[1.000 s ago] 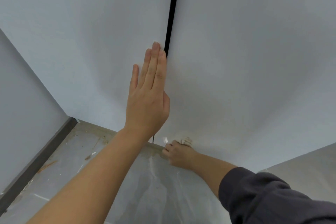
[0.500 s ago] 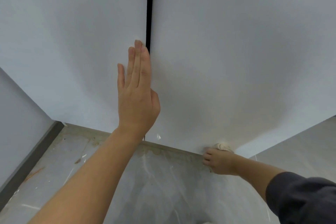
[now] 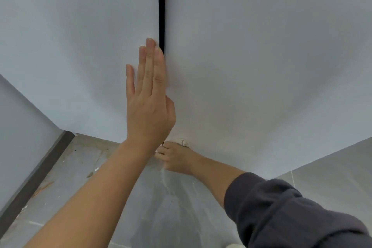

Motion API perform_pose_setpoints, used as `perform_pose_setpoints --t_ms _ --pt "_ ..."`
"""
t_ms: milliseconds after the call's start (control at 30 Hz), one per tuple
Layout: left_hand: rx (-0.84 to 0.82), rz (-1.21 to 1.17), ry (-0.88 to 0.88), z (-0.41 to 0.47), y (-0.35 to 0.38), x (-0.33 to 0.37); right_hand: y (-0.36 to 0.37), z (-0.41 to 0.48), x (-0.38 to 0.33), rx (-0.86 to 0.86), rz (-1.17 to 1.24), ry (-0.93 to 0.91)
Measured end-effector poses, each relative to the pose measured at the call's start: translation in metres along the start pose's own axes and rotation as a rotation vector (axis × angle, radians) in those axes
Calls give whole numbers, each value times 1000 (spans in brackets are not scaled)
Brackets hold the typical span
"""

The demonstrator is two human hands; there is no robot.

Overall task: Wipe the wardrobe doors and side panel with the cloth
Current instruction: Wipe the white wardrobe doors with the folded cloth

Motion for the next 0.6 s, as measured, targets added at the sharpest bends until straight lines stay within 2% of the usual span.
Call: perform_pose_setpoints --t_ms 167,333,600 --pt "-74 22 -14 -9 -1 -3 42 -75 -24 -254 11 -9" --pt "-125 25 -10 -14 2 -8 92 -159 -53 -335 96 -1" --pt "-127 61 30 -14 8 -12 109 -244 -60 -366 98 41"
Point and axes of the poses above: each hand's wrist, its own z-axis towards the middle knuckle, its own y-axis out of the palm, x = y × z, the point moved 4 cm from there along z, towards the middle knuckle, and after that the axes turned 10 degrees about -z, right-handed, at the moved point
